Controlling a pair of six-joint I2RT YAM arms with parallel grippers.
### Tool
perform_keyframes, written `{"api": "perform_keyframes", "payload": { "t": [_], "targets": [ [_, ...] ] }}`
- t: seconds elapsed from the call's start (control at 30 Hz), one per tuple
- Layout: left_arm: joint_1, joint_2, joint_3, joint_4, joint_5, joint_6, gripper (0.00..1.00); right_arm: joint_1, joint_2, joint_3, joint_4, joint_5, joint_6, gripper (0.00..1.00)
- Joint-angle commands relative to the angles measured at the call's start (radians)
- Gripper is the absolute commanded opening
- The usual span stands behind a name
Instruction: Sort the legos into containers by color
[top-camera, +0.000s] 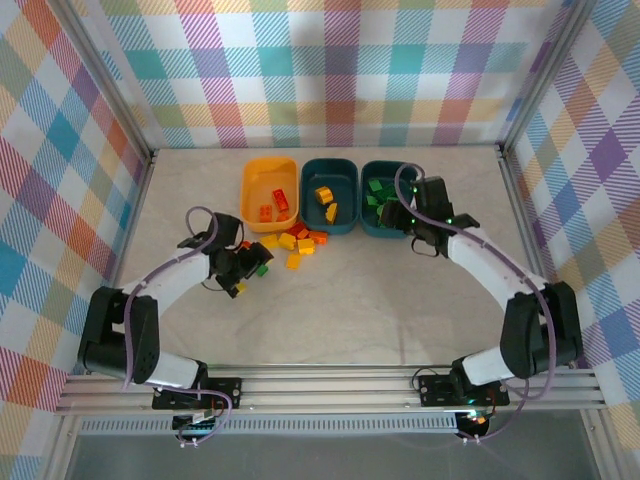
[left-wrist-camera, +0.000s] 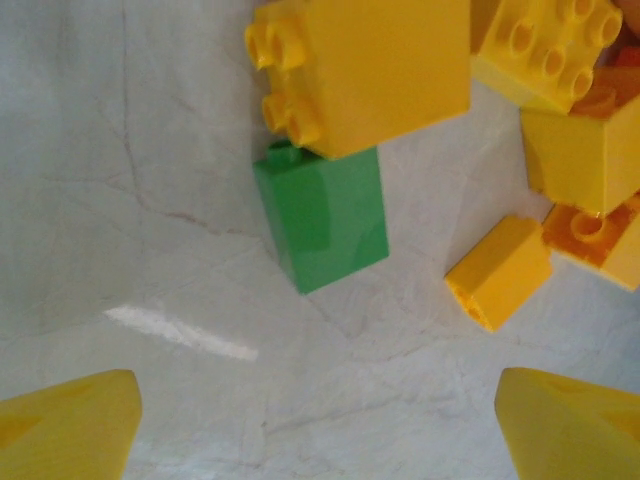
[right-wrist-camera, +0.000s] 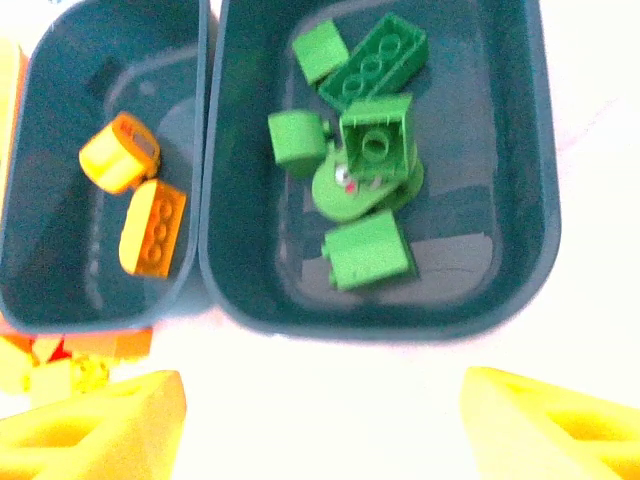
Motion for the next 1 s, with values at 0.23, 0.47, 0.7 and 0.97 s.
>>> {"api": "perform_keyframes", "payload": {
  "t": [0.23,0.47,0.7,0.97],
  "targets": [
    [-0.031,0.19,0.149,-0.066,-0.101,-0.112,0.64,0.012,-0.149,-0.18,0.012,0.003,0.056,0.73],
    [-0.039,0.271,0.191,-0.087,-0.14,-0.116,0.59,0.012,-0.169,-0.195,0.018,-0.003,0.049,0.73],
    [-0.041,0.323,0.219,-0.079,-0.134,-0.09,0.34,0.012,-0.194,-0.197,0.015,0.004,0.04,0.73],
    [-0.114,0.181,0.187,-0.07,-0.14,-0.059,0.22,0.01,-0.228,-0.201,0.007,0.031,0.023,0.74]
  ]
}}
